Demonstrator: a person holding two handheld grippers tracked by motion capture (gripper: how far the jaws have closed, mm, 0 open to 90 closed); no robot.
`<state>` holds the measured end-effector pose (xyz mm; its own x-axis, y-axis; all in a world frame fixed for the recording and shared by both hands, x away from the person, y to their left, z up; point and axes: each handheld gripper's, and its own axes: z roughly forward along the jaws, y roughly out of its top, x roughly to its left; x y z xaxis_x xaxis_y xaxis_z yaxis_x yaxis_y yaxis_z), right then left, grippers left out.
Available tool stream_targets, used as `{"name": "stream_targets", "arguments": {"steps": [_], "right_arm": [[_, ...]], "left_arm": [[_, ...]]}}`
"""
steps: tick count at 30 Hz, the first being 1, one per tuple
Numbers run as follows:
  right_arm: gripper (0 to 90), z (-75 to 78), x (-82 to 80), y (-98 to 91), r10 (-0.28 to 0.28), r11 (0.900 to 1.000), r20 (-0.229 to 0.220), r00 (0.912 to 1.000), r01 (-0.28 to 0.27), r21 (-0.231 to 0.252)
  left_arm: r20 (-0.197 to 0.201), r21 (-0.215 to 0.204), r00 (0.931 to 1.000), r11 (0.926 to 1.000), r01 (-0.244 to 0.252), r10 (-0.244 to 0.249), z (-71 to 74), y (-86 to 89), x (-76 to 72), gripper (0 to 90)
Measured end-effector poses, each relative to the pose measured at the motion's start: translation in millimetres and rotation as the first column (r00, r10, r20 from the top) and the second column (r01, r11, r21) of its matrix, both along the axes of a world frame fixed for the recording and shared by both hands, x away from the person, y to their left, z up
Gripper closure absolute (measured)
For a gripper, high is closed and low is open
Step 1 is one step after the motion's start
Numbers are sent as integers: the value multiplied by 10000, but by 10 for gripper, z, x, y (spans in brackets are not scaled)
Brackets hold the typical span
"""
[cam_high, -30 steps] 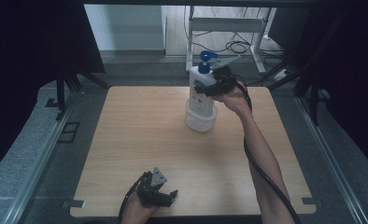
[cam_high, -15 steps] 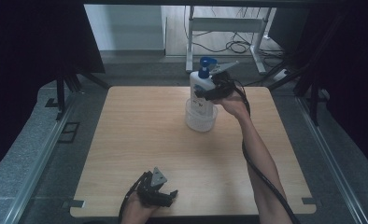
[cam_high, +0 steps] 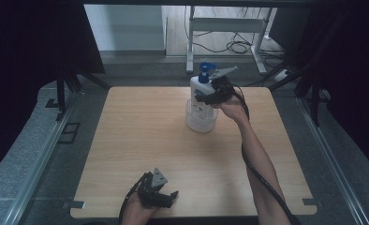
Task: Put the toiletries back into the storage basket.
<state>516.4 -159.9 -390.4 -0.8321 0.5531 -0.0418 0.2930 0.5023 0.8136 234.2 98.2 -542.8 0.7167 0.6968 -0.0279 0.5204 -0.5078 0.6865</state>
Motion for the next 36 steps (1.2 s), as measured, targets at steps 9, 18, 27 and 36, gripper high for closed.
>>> {"name": "stream_targets", "arguments": {"steps": [9,18,27,36], "right_arm": [[378,-101,1,28,13,10000,-60,10000,-13,-78],[378,-166,3,49,-5,9999,-68,10000,4,-138],[378,-260,8,58,-22,9998,-51,10000,21,-192],[376,-341,16,44,-74,9999,-106,9999,73,-69]], "left_arm": [[-2,-2,10000,10000,0,0,0,0,0,119],[-2,0,10000,10000,-1,1,0,0,0,119],[-5,-29,10000,10000,-8,8,-1,-2,-1,119],[7,-13,10000,10000,4,-4,0,-1,0,119]]}}
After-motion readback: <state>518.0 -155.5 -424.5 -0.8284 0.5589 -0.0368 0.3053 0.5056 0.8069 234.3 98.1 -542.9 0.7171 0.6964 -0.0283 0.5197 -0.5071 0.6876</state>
